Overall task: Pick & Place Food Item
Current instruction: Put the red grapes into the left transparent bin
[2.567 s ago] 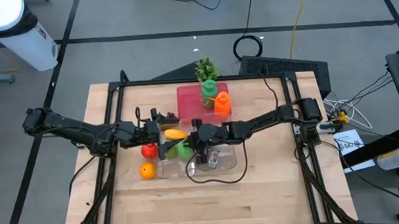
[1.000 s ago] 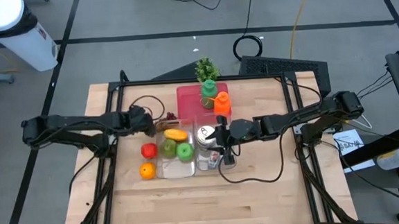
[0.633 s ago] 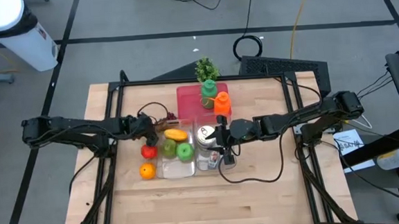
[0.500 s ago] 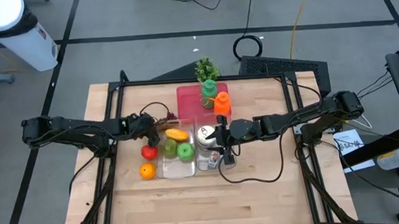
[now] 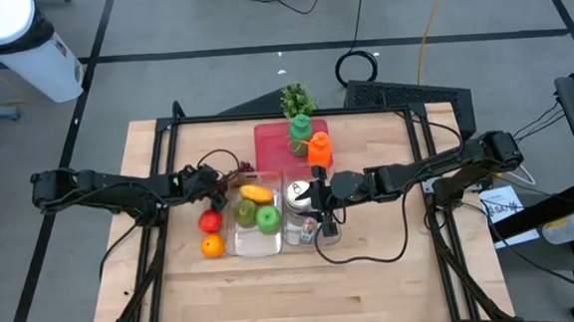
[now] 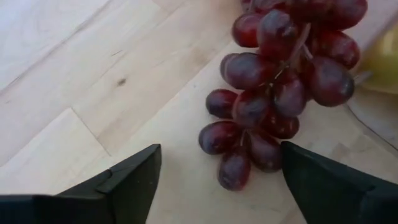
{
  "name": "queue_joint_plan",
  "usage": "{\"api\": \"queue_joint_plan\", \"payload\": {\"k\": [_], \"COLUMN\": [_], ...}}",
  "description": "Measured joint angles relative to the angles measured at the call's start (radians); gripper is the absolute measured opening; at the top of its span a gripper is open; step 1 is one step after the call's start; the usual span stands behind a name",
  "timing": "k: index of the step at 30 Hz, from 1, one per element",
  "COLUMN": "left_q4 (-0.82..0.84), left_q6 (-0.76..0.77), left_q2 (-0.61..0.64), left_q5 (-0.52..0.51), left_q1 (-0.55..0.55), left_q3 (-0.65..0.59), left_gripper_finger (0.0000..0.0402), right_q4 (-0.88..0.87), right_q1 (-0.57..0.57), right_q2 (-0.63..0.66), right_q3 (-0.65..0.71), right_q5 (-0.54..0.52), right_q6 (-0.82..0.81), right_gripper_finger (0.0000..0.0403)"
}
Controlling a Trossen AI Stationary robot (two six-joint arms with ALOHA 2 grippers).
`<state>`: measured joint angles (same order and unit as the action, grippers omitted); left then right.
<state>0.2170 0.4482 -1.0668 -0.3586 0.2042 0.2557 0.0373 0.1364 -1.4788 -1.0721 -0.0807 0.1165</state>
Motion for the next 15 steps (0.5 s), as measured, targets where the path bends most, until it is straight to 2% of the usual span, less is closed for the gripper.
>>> {"api": "queue_joint_plan", "payload": {"k": [5, 15], "left_q4": [-0.001, 0.009], "left_q6": [0.001, -0.066], "left_q2": [0.0, 0.03], "left_q5": [0.022, 0.014], "left_q1": [0.0, 0.004], "left_q3": [0.0, 0.001], "left_gripper_finger": [0.0253, 0.0024], "right_q4": [0.003, 0.003], "right_q1": [0.0, 0.0], "right_q2": [0.0, 0.0], "right_q3": [0.0, 0.0], "right_q5": [0.0, 0.0], "right_q6": [0.0, 0.0], "right_gripper_finger": [0.0169, 0.0169]}}
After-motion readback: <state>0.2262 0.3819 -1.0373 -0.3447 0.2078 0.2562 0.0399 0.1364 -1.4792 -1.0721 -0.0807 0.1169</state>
